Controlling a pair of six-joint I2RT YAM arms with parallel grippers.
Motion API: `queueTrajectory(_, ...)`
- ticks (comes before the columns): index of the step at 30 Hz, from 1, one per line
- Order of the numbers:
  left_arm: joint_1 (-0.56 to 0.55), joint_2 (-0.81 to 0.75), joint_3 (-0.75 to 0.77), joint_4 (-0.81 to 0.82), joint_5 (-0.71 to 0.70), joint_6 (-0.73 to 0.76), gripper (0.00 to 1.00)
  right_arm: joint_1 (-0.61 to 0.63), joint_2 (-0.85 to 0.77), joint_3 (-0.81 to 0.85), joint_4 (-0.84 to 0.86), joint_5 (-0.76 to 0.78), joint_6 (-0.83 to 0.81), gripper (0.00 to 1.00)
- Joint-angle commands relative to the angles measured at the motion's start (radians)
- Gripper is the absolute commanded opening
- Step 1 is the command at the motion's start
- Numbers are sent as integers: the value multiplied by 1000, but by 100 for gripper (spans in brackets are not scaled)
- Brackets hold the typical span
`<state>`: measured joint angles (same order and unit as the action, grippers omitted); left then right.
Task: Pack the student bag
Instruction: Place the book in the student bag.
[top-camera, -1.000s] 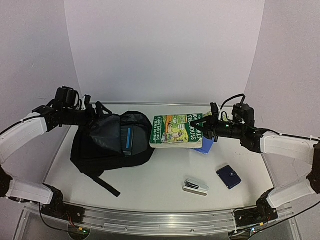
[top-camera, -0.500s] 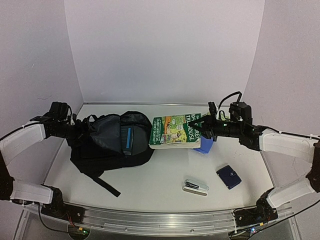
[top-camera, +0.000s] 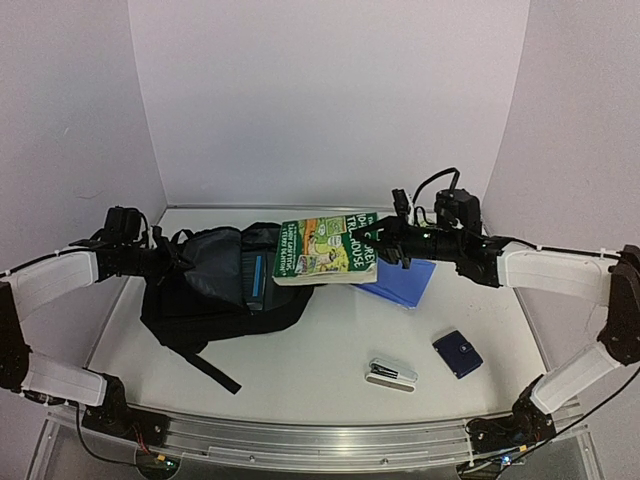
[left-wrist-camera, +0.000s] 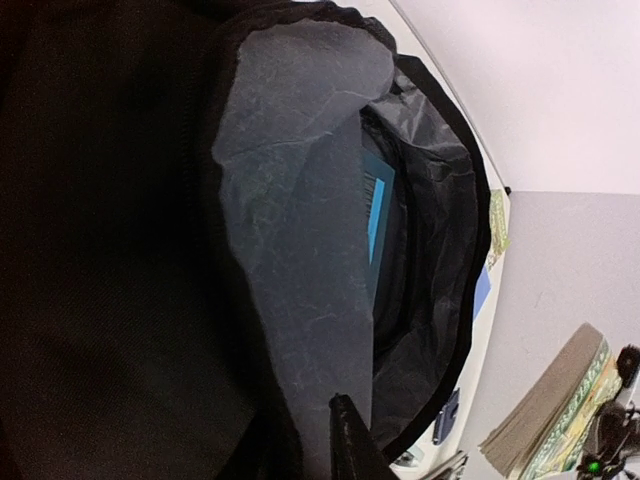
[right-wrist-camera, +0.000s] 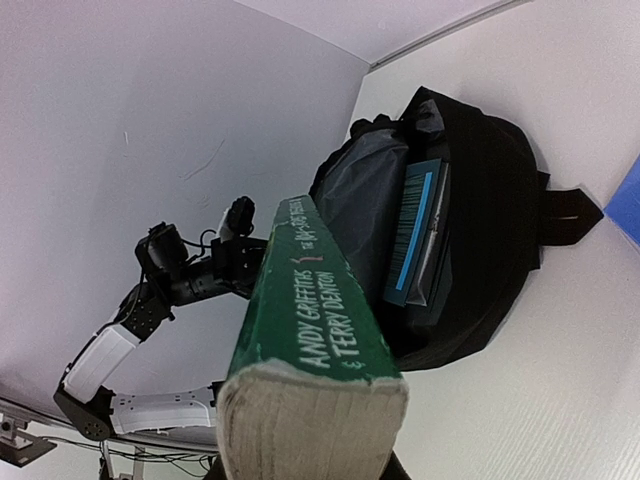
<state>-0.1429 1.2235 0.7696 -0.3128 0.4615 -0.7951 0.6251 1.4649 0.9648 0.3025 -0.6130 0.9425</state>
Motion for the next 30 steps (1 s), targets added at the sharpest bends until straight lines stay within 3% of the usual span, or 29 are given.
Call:
queueTrajectory(1,5,-68,5,95,22,48,1,37,55,101,135,44,40,0)
queueTrajectory(12,6,-181,43,59,110,171,0,65,302,300,159,143,93,0)
queueTrajectory(21,6,-183,62,59,166,183,0,116,588,525,152,96,141,0)
queueTrajectory(30,5,-204,80,75,241,211,0,151,695,582,-11,213,103,0)
